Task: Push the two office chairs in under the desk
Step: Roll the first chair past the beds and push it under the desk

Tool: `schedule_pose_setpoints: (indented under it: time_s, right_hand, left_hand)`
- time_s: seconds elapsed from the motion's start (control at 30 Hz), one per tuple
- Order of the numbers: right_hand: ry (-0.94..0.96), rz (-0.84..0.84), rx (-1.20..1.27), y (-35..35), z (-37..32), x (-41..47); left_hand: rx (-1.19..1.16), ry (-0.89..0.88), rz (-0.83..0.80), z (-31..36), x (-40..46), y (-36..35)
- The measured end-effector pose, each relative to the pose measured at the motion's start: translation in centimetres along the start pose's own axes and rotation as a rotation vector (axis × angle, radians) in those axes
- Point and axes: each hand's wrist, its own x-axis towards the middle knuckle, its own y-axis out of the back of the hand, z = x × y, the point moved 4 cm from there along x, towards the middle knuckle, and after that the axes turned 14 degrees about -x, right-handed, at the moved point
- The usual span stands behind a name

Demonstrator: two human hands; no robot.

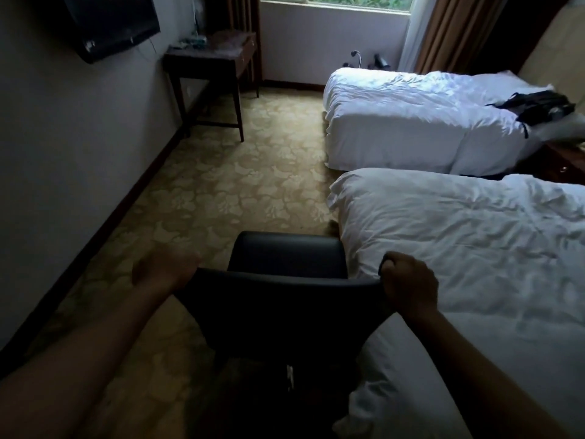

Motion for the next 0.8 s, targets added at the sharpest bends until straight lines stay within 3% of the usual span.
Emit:
schedule_pose_setpoints:
  time_s: [0.13, 0.27, 0.5, 0.67, 0.8]
  right_hand:
    - [0.018, -0.008, 0.022, -0.8, -1.3, 7.4]
    - [0.043, 0.087, 0.03, -1.6, -2.6, 14.9]
    - [0.146, 0.228, -0.119, -3.9, -12.9, 24.6]
    - [0.162, 0.189, -0.089, -5.0, -13.9, 34.2]
    - [0.171, 0.181, -0.038, -6.6, -13.9, 44.0]
  left_hand:
    - [0.007, 0.031, -0.087, 3.5, 7.6, -1.1]
    - [-0.013, 0.116, -0.082, 7.1, 15.2, -2.2]
    - [0.127, 0.027, -0.239, 11.9, 30.6, -2.9]
    - [-0.046, 0.078, -0.135, 17.4, 37.0, -2.9]
    - [-0.045, -0.095, -0.057, 23.1, 41.4, -3.7]
